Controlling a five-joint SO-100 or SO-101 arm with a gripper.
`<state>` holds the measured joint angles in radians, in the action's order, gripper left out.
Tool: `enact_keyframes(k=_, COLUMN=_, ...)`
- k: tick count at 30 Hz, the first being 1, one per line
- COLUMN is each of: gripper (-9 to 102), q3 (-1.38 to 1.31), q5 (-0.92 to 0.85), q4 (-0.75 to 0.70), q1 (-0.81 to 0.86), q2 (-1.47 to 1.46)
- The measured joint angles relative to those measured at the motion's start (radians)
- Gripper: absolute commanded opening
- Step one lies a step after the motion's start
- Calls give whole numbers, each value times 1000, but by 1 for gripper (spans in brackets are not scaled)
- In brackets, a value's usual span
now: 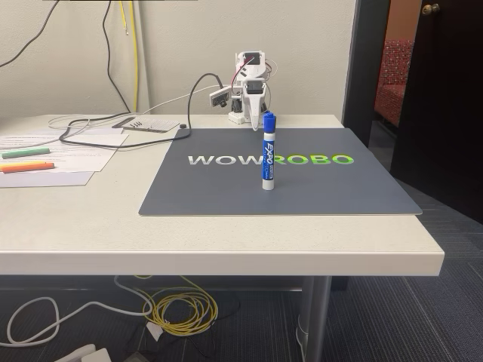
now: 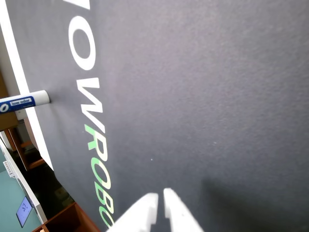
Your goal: Pick up the blue marker.
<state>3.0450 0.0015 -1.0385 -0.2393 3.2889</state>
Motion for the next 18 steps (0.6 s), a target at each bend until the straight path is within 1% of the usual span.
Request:
enact_keyframes(k=5, gripper=0, q3=0, q5=3, q4=0, q1=2, q2=0)
enact_keyframes(k=9, gripper=0, q3=0, q5=0, q4=110, q1=5, q2=0)
enact_keyframes(k=14, gripper=0, q3=0, q5=-186, q4=268, q1=15, q2=0)
enact_keyframes(k=16, gripper=0, q3=0, q5=-242, q4=310, q1=26, q2=-6)
enact_keyframes(k=18, gripper=0, q3=0, q5=-322, q4=436, q1=40, q2=-67)
